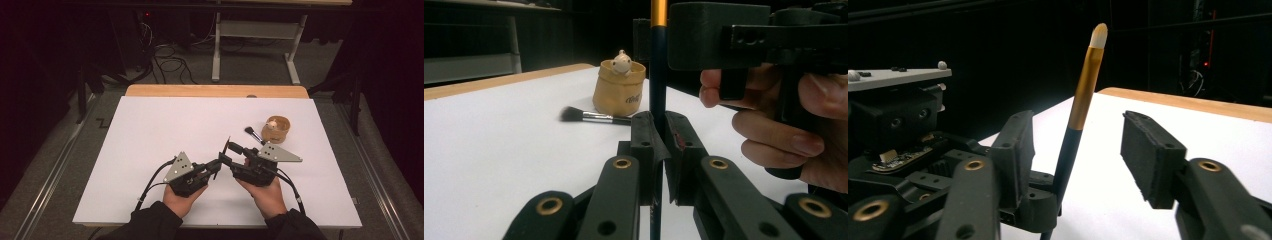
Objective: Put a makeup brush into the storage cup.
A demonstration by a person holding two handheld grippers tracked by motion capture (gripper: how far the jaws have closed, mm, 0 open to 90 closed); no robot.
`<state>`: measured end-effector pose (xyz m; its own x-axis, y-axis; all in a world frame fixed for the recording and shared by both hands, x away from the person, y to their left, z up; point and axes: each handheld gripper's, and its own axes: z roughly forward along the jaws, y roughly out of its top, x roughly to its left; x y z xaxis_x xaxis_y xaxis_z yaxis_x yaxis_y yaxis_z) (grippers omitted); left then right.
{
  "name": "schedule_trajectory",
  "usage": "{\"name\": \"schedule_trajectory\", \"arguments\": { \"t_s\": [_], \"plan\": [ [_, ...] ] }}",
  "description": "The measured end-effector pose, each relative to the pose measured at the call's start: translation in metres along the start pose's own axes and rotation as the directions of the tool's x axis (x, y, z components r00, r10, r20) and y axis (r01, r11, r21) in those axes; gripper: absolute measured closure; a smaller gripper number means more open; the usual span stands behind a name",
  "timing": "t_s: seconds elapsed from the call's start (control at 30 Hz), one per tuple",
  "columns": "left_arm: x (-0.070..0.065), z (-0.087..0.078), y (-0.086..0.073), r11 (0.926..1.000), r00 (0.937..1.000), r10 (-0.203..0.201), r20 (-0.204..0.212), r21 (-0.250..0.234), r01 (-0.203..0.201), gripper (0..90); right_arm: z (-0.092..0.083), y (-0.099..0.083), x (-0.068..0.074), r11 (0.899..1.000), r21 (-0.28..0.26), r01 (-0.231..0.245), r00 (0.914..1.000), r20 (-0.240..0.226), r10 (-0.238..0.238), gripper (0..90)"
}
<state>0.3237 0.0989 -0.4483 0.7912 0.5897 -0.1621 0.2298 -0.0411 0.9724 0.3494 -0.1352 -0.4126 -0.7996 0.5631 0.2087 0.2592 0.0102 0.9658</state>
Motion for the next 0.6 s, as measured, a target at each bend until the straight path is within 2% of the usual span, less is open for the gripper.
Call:
{"name": "schedule_trajectory", "arguments": {
  "t_s": [0.4, 0.6],
  "plan": [
    [-0.0002, 0.0, 0.0, 1.0, 1.0, 0.001, -0.003, -0.005, -0.001, 83.8, 0.0, -0.0019, -0.0026, 0.999, -0.006, -0.035, 0.9988, -0.035, 0.035, 67.0],
    [-0.0015, 0.0008, -0.0006, 1.0, 1.0, 0.003, 0.0, -0.002, -0.003, 83.8, 0.0004, -0.0028, -0.0027, 0.999, 0.004, -0.045, 0.9977, -0.051, 0.045, 72.4]
  ]
}}
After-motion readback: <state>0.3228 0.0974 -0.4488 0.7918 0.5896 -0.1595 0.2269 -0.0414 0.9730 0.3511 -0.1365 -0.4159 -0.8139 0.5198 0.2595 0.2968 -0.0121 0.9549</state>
